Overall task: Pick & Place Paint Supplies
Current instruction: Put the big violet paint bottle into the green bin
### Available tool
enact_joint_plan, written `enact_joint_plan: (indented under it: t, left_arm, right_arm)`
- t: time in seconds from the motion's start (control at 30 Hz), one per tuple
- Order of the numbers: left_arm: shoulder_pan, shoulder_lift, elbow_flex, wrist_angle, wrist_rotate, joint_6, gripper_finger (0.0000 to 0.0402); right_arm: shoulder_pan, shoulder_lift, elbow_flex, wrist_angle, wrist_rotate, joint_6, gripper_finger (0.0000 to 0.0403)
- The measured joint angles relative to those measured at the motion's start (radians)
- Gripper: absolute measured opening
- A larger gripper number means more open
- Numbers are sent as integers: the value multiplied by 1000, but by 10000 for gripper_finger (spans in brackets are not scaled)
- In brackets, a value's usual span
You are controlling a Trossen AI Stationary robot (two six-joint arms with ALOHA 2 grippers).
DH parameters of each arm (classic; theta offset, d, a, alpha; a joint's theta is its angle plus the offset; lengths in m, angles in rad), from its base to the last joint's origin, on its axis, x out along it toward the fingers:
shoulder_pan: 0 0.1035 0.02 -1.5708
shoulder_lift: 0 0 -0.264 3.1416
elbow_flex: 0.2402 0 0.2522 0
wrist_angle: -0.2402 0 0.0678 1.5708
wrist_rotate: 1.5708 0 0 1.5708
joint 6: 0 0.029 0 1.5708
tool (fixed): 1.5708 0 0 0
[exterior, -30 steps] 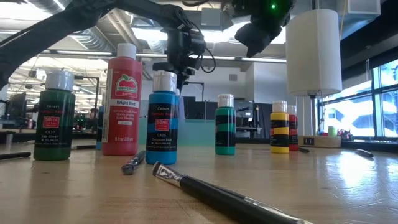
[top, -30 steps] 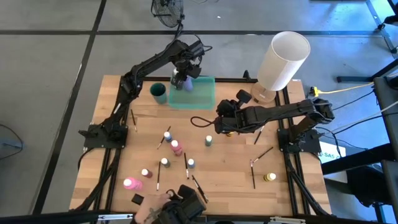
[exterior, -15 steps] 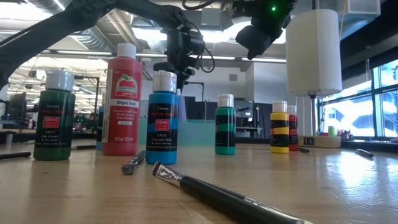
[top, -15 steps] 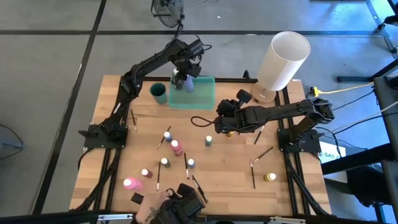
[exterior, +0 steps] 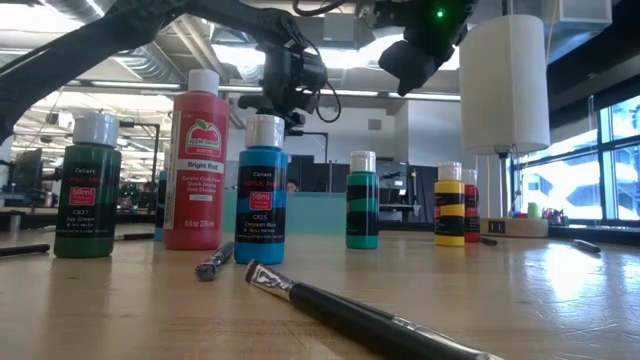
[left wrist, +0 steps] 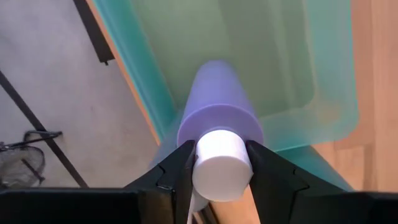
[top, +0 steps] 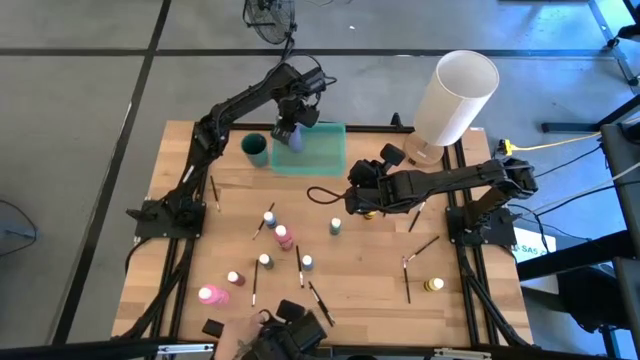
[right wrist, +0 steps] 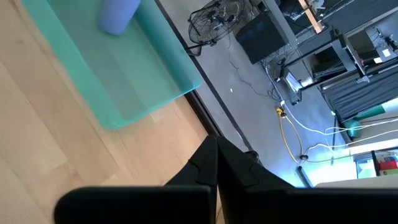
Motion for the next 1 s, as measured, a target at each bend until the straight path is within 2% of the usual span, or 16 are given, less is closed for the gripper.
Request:
enact_joint_plan:
  t: [0.57,0.67,1.0]
  left_arm:
    - [-1,0,0,1,25,-391,127]
    - [-1,0,0,1,51,-421,127]
    - [-17,0,-7,1,13,-479,127]
  right_arm:
    - [0,0,0,-2,-8,0,1]
    - [0,0,0,-3,-8,0,1]
    - [0,0,0,-6,-26,0,1]
